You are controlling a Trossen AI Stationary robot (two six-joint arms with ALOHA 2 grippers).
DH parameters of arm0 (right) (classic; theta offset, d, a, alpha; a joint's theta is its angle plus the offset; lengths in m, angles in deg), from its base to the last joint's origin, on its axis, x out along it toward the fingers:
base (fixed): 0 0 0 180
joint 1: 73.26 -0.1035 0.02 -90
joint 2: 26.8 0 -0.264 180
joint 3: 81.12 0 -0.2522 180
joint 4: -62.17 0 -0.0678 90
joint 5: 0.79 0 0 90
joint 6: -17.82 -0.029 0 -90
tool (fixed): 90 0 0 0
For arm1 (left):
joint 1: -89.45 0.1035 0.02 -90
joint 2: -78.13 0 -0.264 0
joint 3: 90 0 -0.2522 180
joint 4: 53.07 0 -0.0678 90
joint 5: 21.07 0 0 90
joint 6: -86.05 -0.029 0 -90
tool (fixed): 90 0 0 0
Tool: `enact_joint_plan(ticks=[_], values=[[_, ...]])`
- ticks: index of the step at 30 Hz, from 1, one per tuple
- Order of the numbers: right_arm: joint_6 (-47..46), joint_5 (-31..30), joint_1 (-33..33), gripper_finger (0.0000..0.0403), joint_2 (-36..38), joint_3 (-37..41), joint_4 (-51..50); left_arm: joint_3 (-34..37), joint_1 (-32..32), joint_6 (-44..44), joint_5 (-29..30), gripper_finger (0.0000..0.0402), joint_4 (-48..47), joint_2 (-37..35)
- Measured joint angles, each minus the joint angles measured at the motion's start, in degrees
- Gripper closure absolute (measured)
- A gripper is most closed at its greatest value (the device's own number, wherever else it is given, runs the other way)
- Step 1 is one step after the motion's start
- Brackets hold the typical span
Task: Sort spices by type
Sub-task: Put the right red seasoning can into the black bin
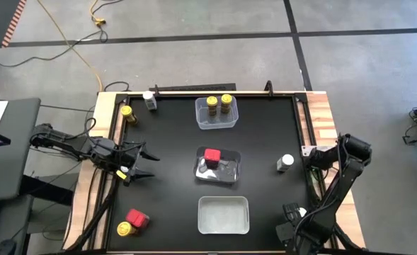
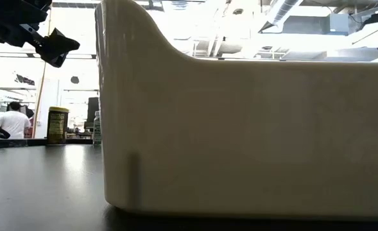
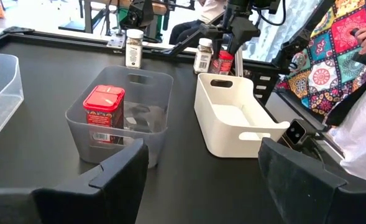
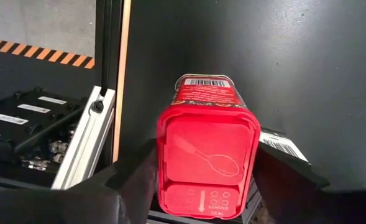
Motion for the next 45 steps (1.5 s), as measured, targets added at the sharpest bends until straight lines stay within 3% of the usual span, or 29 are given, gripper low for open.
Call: enact_joint_plan(ticks=[9,20,31,45], values=[[0.1,-0.2,0.6,0.0158,0.0,-0.1,0.5,0.0,0.0,0.0,0.0,0.0109,0.0,0.0],[0.1,-5.2,5.4,0.0157,0.1,-0.1,1.2,0.0,0.0,0.5,0.0,0.0109,0.0,0.0],[-2.1,-5.3,10.8,0.0157,0.1,-0.1,1.6,0.0,0.0,0.4,0.0,0.0109,0.0,0.0],[-2.0,-5.4,12.2,0.0156,0.1,-0.1,1.8,0.0,0.0,0.5,-0.1,0.0109,0.0,0.0]])
